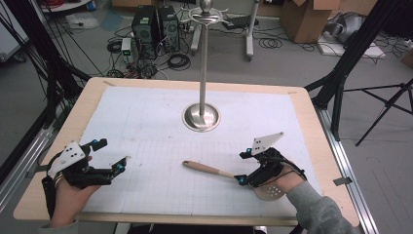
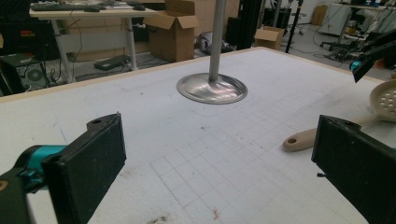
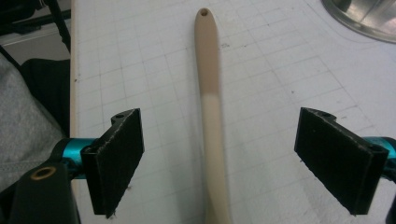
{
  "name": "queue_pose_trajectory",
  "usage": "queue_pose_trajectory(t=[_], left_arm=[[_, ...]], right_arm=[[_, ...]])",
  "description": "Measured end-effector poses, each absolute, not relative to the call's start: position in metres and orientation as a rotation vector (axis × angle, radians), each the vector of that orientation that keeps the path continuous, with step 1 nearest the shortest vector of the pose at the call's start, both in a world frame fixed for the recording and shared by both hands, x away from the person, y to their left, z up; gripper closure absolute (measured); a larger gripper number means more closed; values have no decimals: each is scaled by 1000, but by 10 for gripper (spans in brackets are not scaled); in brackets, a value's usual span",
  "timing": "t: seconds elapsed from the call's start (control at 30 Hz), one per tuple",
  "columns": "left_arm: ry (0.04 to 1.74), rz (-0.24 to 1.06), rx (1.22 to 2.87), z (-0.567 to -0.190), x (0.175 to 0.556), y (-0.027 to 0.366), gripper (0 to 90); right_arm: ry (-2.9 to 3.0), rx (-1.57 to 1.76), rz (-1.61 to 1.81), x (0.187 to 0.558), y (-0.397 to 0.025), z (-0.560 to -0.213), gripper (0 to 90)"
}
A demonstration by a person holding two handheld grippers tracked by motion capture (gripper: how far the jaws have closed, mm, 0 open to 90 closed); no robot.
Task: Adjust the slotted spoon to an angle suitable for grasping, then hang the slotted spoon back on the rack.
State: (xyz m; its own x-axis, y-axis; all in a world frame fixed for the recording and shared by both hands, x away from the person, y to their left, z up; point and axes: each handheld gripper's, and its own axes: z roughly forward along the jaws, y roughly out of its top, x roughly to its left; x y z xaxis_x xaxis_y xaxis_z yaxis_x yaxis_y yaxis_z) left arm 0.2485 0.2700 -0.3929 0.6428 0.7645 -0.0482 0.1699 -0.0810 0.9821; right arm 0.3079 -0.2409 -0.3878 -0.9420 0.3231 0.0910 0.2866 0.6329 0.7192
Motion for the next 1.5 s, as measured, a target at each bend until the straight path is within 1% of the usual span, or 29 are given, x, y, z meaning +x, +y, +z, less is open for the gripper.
queue_pose_trajectory(t=[0.5, 0.93, 1.23, 1.33, 1.5], left_arm=[[783, 598, 1610, -391, 245, 270, 33], [769, 591, 1622, -391, 247, 263, 33], [761, 581, 1629, -392, 250, 261, 33], [762, 579, 1625, -392, 251, 259, 33], [755, 577, 1632, -391, 251, 257, 33]], right_arm=[[2843, 472, 1128, 310, -239, -392, 151], [2910, 440, 1000, 311, -230, -402, 158], [2949, 491, 892, 311, -230, -408, 233], [2962, 481, 859, 311, -229, -410, 289], [2971, 484, 815, 310, -226, -413, 352]])
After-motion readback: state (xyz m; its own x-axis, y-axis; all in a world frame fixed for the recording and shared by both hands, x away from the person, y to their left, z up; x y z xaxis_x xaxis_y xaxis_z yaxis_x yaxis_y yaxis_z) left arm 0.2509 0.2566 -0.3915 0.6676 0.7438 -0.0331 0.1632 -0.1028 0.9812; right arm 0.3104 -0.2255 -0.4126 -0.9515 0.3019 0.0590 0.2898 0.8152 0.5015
